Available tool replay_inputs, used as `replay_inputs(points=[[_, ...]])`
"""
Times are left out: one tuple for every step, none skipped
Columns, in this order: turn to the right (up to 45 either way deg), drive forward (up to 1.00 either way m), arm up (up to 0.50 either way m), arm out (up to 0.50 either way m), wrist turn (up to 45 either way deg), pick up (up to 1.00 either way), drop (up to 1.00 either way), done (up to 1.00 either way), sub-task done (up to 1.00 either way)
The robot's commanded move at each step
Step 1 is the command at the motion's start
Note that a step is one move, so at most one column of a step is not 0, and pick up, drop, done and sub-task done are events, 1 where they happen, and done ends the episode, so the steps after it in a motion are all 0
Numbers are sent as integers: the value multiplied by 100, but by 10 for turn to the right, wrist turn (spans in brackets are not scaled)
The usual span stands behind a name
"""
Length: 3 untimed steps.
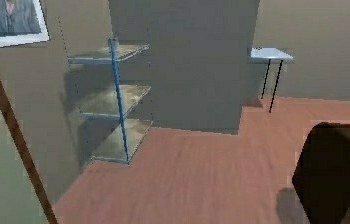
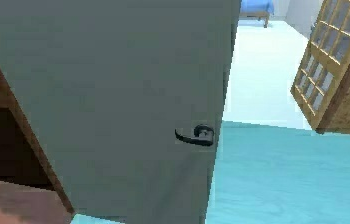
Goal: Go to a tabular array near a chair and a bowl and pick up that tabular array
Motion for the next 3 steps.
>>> replay_inputs(points=[[0,35,0,0,0,0,0,0,0],[300,0,0,0,0,0,0,0,0],[0,100,0,0,0,0,0,0,0]])
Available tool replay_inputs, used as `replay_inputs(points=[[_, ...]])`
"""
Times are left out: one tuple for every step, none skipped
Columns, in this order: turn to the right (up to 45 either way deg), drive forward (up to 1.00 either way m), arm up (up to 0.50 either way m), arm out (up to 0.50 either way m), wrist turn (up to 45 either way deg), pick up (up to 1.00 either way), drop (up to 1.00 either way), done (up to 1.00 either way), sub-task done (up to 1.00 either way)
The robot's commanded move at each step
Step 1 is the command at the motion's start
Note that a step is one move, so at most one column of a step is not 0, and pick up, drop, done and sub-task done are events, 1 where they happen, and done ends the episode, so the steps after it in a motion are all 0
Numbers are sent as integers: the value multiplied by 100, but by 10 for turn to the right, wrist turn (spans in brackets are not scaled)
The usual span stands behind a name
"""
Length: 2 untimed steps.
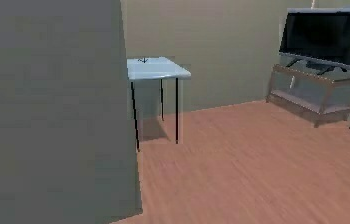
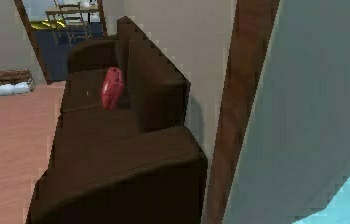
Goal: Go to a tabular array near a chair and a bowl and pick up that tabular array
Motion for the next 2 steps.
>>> replay_inputs(points=[[60,0,0,0,0,0,0,0,0],[0,50,0,0,0,0,0,0,0]])
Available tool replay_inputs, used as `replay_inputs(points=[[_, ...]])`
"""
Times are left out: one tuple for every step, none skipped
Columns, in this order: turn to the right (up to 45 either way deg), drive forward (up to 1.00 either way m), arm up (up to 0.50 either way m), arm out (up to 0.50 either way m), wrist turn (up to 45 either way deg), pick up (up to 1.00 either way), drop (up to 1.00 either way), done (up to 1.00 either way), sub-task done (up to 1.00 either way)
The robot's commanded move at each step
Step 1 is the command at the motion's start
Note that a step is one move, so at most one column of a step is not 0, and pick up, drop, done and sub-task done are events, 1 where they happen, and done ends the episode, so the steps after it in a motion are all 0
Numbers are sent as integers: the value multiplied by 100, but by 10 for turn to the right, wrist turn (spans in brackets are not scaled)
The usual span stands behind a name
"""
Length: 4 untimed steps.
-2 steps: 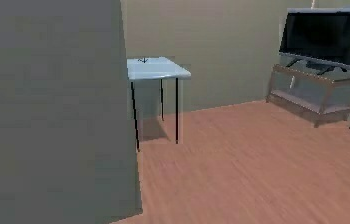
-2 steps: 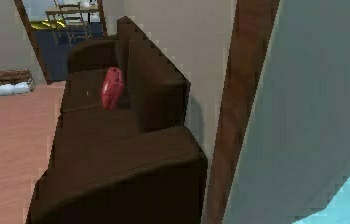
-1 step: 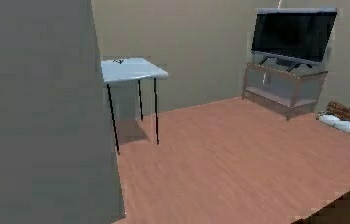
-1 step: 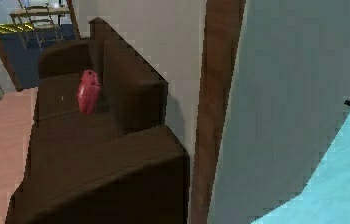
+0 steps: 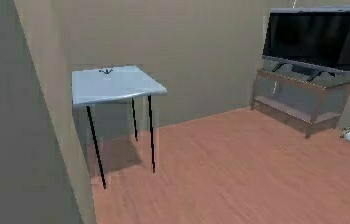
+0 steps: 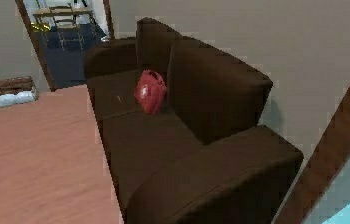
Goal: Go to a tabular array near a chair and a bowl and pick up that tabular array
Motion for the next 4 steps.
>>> replay_inputs(points=[[30,0,0,0,0,0,0,0,0],[-450,0,0,0,0,0,0,0,0],[-270,0,0,0,0,0,0,0,0],[0,20,0,0,0,0,0,0,0]])
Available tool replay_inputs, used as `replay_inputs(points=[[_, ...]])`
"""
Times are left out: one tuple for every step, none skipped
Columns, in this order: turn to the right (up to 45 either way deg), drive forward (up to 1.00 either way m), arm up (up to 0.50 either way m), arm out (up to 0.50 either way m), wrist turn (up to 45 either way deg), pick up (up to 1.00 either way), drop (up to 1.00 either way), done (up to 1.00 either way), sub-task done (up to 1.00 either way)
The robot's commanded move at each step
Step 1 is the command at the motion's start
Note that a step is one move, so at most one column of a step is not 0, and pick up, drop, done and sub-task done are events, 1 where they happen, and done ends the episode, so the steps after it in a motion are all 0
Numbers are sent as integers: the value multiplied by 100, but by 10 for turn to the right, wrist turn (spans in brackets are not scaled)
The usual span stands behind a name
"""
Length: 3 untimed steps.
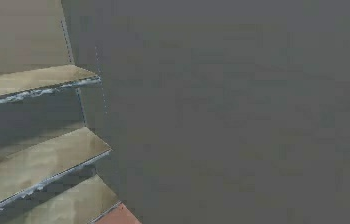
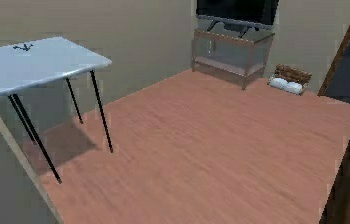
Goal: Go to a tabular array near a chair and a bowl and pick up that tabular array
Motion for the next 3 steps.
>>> replay_inputs(points=[[450,0,0,0,0,0,0,0,0],[450,0,0,0,0,0,0,0,0],[150,0,0,0,0,0,0,0,0]])
